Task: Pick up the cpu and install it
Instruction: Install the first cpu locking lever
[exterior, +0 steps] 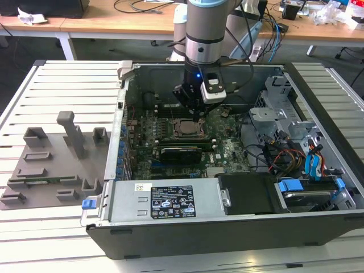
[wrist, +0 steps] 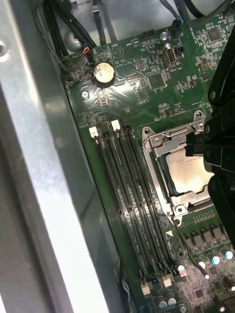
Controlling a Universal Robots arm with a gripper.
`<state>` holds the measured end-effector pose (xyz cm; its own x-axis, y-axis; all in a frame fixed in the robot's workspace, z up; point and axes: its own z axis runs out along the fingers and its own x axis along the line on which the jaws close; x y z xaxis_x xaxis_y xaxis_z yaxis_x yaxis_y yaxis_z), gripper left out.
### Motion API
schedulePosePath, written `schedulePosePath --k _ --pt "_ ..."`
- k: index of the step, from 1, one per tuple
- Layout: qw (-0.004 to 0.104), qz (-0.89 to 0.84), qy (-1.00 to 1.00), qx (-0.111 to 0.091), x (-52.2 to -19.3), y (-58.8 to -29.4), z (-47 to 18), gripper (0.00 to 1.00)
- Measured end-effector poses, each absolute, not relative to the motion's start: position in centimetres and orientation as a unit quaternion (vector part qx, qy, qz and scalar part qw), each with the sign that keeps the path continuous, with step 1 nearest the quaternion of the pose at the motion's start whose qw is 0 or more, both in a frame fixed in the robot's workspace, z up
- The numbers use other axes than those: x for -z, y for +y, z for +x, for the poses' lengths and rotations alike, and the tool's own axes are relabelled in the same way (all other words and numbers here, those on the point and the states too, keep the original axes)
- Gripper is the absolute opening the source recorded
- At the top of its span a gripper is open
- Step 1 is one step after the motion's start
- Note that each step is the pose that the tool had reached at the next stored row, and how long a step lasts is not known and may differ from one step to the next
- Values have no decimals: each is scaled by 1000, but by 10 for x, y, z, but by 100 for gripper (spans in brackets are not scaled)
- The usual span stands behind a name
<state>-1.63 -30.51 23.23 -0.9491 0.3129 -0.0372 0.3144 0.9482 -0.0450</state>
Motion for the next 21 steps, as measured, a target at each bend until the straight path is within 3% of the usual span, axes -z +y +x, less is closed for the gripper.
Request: schedulePosePath --k 21 --pt "16 95 995 24 -232 -305 -16 11"
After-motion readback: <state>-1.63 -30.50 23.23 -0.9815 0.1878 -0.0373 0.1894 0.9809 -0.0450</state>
